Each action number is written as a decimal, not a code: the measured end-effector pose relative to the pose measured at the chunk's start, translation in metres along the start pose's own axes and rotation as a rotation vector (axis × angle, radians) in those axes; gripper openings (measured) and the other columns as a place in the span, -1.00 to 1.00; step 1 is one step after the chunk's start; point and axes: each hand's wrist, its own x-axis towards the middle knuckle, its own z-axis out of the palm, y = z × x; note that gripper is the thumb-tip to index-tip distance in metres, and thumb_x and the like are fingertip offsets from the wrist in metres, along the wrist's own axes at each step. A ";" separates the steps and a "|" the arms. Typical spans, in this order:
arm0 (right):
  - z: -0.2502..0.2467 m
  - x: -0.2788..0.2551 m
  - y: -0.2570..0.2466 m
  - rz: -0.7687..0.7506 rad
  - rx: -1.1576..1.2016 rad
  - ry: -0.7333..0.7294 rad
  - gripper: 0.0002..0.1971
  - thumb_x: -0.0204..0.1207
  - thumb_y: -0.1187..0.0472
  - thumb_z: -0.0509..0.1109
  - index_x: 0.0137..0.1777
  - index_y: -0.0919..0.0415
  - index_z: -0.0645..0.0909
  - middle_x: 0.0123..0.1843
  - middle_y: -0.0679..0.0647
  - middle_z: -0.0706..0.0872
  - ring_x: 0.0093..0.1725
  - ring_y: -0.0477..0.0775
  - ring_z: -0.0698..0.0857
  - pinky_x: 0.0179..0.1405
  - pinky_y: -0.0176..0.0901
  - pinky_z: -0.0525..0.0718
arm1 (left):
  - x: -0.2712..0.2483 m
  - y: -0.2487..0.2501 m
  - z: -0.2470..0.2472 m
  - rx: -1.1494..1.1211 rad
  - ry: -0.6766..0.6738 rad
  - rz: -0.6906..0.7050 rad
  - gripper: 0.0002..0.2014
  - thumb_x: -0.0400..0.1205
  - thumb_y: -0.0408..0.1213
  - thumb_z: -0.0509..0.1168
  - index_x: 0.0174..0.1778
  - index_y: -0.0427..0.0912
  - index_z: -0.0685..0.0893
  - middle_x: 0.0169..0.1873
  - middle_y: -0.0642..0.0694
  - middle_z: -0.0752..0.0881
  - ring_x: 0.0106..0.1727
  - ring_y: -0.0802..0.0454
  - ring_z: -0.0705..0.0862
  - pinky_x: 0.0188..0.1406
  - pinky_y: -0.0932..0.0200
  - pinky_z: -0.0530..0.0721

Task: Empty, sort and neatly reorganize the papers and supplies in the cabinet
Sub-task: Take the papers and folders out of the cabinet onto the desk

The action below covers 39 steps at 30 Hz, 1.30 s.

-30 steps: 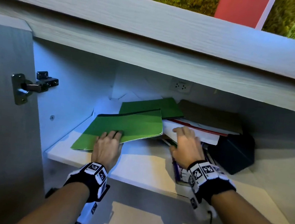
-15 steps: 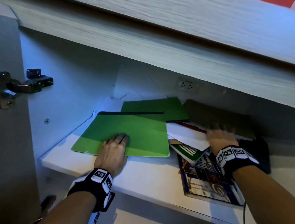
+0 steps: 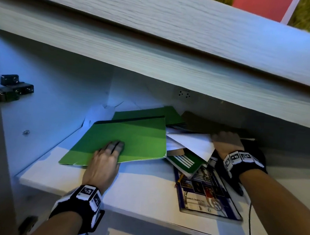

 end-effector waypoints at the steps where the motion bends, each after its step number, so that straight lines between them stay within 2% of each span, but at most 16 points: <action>1: -0.004 -0.004 0.004 -0.007 -0.012 0.044 -0.66 0.72 0.16 0.03 0.41 0.13 0.46 0.35 0.12 0.60 0.31 0.18 0.62 0.12 -0.07 0.56 | 0.000 0.000 0.000 0.005 0.016 -0.004 -0.31 0.26 -0.52 0.57 0.38 -0.29 0.63 0.25 -0.27 0.71 0.01 -0.29 0.75 0.00 -0.12 0.71; 6: 0.000 -0.038 0.010 -0.112 0.033 0.181 -0.58 0.56 0.10 0.32 0.41 0.09 0.41 0.39 0.08 0.51 0.14 0.20 0.69 -0.14 -0.12 0.53 | 0.000 -0.002 -0.001 0.006 0.085 -0.010 -0.32 0.21 -0.60 0.54 0.32 -0.34 0.62 0.19 -0.35 0.70 -0.04 -0.33 0.75 -0.07 -0.16 0.71; 9: 0.008 -0.070 0.004 -0.251 0.011 0.406 -0.67 0.24 0.37 0.56 0.01 0.22 0.63 -0.01 0.17 0.67 -0.32 0.19 0.69 -0.53 -0.14 0.51 | -0.003 0.002 -0.007 -0.026 0.123 0.015 -0.32 0.18 -0.63 0.54 0.28 -0.34 0.65 0.13 -0.34 0.73 -0.06 -0.33 0.76 -0.09 -0.17 0.72; 11: 0.016 -0.092 0.004 -0.307 0.018 0.583 -0.82 0.23 0.39 0.45 -0.16 0.23 0.66 -0.19 0.16 0.63 -0.42 0.16 0.60 -0.62 -0.17 0.42 | -0.005 0.003 -0.011 -0.057 0.143 0.034 -0.33 0.17 -0.64 0.55 0.26 -0.34 0.66 0.09 -0.31 0.75 -0.09 -0.32 0.76 -0.10 -0.17 0.73; 13: 0.023 -0.115 0.004 -0.364 0.055 0.680 -0.85 0.32 0.30 0.31 -0.17 0.22 0.68 -0.21 0.13 0.65 -0.41 0.14 0.61 -0.63 -0.18 0.45 | -0.008 0.004 -0.015 -0.106 0.156 0.037 -0.35 0.20 -0.63 0.55 0.27 -0.32 0.67 0.09 -0.28 0.76 -0.09 -0.31 0.75 -0.06 -0.17 0.72; 14: 0.027 -0.126 0.004 -0.382 0.080 0.681 -0.85 0.31 0.30 0.38 -0.13 0.21 0.70 -0.17 0.13 0.67 -0.38 0.13 0.64 -0.63 -0.17 0.49 | -0.010 0.004 -0.016 -0.135 0.163 0.045 -0.36 0.23 -0.62 0.55 0.28 -0.31 0.68 0.10 -0.26 0.76 -0.08 -0.30 0.75 -0.05 -0.16 0.72; 17: 0.038 -0.138 0.002 -0.333 0.164 0.563 -0.49 0.02 0.36 0.68 0.05 0.22 0.73 0.01 0.16 0.75 -0.24 0.15 0.76 -0.65 -0.13 0.61 | -0.015 0.000 -0.019 -0.148 0.142 0.088 -0.38 0.25 -0.61 0.55 0.27 -0.27 0.70 0.08 -0.20 0.78 -0.08 -0.25 0.76 -0.05 -0.09 0.73; 19: 0.038 -0.139 -0.001 -0.305 0.194 0.528 -0.52 0.05 0.31 0.64 0.04 0.18 0.74 -0.02 0.13 0.78 -0.22 0.14 0.78 -0.66 -0.14 0.61 | -0.015 0.000 -0.019 -0.104 0.077 0.120 -0.39 0.26 -0.58 0.54 0.28 -0.25 0.71 0.10 -0.17 0.78 -0.04 -0.22 0.77 -0.01 -0.09 0.73; 21: 0.035 -0.139 -0.005 -0.317 0.202 0.564 -0.72 0.23 0.23 0.41 -0.03 0.14 0.73 -0.12 0.07 0.77 -0.26 0.12 0.77 -0.68 -0.15 0.58 | -0.008 0.000 -0.020 -0.056 0.003 0.115 -0.40 0.31 -0.52 0.53 0.32 -0.20 0.68 0.20 -0.15 0.75 0.05 -0.22 0.76 0.07 -0.11 0.71; 22: 0.033 -0.139 -0.008 -0.311 0.204 0.566 -0.72 0.25 0.19 0.35 -0.04 0.13 0.73 -0.15 0.06 0.77 -0.27 0.10 0.76 -0.71 -0.14 0.57 | -0.004 0.000 -0.020 -0.021 -0.031 0.106 -0.40 0.33 -0.45 0.55 0.34 -0.17 0.67 0.26 -0.13 0.72 0.10 -0.22 0.75 0.09 -0.10 0.69; 24: 0.028 -0.142 -0.011 -0.278 0.199 0.559 -0.66 0.14 0.20 0.53 -0.02 0.12 0.74 -0.18 0.04 0.76 -0.29 0.09 0.75 -0.73 -0.12 0.54 | 0.004 -0.001 -0.018 0.090 -0.071 0.111 -0.40 0.36 -0.19 0.61 0.34 -0.13 0.67 0.29 -0.10 0.70 0.14 -0.17 0.73 0.06 -0.08 0.66; 27: 0.024 -0.147 -0.013 -0.230 0.205 0.531 -0.43 -0.12 0.26 0.74 -0.01 0.16 0.76 -0.21 0.07 0.75 -0.35 0.10 0.73 -0.75 -0.12 0.54 | 0.008 -0.004 -0.013 0.186 -0.065 0.109 -0.42 0.30 0.05 0.63 0.18 -0.13 0.73 0.12 -0.11 0.77 0.01 -0.14 0.76 -0.09 -0.05 0.64; 31: 0.014 -0.147 0.009 -0.168 0.171 0.603 -0.44 -0.14 0.38 0.73 -0.04 0.27 0.77 -0.28 0.16 0.73 -0.44 0.20 0.70 -0.76 -0.18 0.47 | 0.006 -0.008 -0.010 0.125 0.025 -0.005 -0.49 0.16 -0.34 0.68 0.05 -0.19 0.78 -0.07 -0.17 0.82 -0.10 -0.17 0.77 -0.16 -0.03 0.60; 33: 0.008 -0.141 0.025 -0.121 0.145 0.656 -0.59 0.08 0.40 0.58 0.01 0.31 0.75 -0.20 0.24 0.75 -0.38 0.28 0.73 -0.71 -0.09 0.55 | 0.004 -0.011 -0.010 0.113 0.059 -0.021 -0.44 0.06 -0.55 0.61 0.02 -0.19 0.80 -0.11 -0.17 0.83 -0.13 -0.18 0.77 -0.18 -0.02 0.60; 35: 0.000 -0.141 0.042 -0.017 0.166 0.674 -0.57 0.13 0.43 0.33 0.05 0.32 0.74 -0.16 0.29 0.76 -0.32 0.32 0.75 -0.65 -0.03 0.60 | 0.005 -0.011 -0.009 0.114 0.090 -0.016 -0.42 0.03 -0.62 0.58 -0.01 -0.20 0.81 -0.14 -0.18 0.83 -0.17 -0.19 0.77 -0.22 0.00 0.62; 39: -0.007 -0.146 0.065 0.270 0.248 0.685 -0.64 0.19 0.36 0.25 0.00 0.36 0.67 -0.38 0.39 0.64 -0.48 0.38 0.66 -0.53 0.03 0.58 | 0.005 -0.011 -0.006 0.124 0.049 -0.037 -0.47 0.06 -0.61 0.53 -0.06 -0.15 0.81 -0.21 -0.16 0.82 -0.21 -0.16 0.75 -0.23 0.02 0.60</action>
